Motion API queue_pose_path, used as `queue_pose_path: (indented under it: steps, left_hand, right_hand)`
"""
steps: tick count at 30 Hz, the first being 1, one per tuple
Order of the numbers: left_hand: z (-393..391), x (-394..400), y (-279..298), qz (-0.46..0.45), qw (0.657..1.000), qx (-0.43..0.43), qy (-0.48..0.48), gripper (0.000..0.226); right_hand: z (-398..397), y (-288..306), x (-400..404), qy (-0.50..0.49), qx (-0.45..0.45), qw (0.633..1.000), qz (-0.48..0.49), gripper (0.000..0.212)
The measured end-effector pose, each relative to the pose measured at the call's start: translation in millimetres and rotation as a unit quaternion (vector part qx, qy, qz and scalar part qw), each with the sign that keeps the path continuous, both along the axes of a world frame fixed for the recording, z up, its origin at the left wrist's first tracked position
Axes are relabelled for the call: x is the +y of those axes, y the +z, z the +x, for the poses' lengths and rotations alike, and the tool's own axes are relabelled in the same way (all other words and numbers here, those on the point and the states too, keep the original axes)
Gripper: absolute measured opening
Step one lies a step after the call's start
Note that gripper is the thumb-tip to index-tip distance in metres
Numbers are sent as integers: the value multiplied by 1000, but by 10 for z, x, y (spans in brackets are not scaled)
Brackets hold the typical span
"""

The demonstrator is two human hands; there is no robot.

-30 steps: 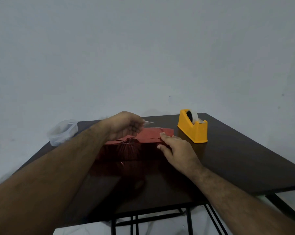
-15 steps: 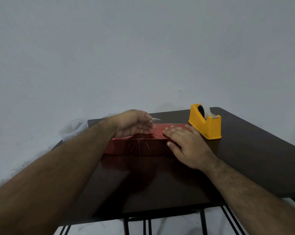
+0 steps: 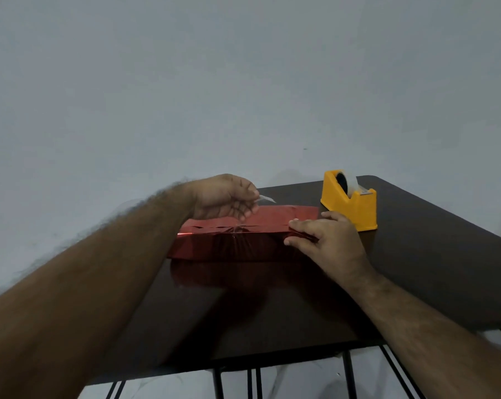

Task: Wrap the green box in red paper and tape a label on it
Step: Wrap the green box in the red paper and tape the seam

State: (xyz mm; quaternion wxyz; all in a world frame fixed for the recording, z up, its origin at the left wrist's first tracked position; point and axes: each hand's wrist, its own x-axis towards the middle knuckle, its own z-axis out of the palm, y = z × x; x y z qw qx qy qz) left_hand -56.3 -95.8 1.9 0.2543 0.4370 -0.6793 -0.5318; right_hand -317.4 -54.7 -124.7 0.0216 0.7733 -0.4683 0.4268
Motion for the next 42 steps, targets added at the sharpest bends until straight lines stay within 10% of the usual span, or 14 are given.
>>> queue_pose_path:
  steps: [10,42]
  left_hand:
    - [-221,-144,143,-7,972,-210,-104,11]
    - [-402,-252,257,36,920,-381,-85,26]
  right_hand:
    - [11,-16,29,-6,-47,999,12,51]
    - [38,56,143,-36,-44,998,4,52]
